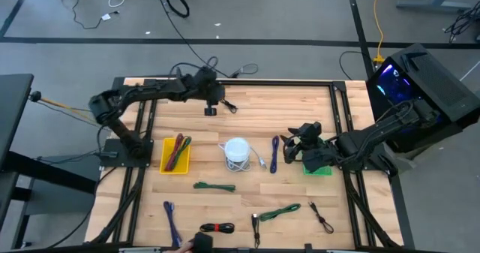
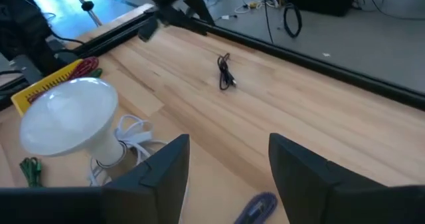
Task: Pick & Place USB Port
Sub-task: Put the black charger cable into the green bin
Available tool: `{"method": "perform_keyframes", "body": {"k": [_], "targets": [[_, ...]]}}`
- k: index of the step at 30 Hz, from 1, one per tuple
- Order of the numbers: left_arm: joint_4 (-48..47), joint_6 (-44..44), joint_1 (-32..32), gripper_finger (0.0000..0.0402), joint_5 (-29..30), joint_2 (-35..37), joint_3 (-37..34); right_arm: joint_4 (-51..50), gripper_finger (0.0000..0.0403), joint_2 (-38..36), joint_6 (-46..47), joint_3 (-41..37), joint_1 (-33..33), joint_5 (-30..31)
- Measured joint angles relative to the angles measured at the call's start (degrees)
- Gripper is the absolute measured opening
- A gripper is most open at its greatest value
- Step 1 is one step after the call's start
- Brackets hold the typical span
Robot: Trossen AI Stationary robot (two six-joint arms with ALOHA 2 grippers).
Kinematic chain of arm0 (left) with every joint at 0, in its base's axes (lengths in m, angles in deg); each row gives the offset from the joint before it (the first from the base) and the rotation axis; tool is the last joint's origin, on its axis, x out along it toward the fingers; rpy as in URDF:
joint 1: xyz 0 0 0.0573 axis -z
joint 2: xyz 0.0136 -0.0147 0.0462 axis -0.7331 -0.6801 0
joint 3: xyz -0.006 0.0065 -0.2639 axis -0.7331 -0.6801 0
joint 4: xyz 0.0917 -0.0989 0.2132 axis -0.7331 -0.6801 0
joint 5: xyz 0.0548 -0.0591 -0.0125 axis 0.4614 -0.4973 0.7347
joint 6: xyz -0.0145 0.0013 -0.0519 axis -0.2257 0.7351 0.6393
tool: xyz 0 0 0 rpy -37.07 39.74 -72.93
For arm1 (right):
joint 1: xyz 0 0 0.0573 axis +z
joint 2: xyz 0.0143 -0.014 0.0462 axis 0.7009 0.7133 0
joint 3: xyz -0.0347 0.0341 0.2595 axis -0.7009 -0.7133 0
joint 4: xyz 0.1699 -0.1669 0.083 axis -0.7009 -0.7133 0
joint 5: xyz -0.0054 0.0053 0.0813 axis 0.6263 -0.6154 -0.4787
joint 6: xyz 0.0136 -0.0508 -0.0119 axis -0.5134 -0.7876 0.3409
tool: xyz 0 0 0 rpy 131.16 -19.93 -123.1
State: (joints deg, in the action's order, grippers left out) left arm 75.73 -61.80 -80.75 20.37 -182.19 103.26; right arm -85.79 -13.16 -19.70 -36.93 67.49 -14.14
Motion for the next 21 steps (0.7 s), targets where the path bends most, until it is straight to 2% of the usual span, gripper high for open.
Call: {"method": "perform_keyframes", "body": {"k": [8,13,21], "targets": [[-12.7,-3.9,0.6,0.0112,-3.3,-9.5,11.1,2.2,0.0206,0.0,-3.0,0.0,-0.3,-1.6],[-16.0,-5.2,1.1,0.0112,-3.9,-12.0,12.1,2.4,0.0206,0.0,-3.3,0.0,-0.3,-1.6],[-14.3,-5.7,0.8,0.0112,-2.1,-13.5,12.1,2.9,0.0206,0.0,-3.3,0.0,-0.4,-1.5]]}}
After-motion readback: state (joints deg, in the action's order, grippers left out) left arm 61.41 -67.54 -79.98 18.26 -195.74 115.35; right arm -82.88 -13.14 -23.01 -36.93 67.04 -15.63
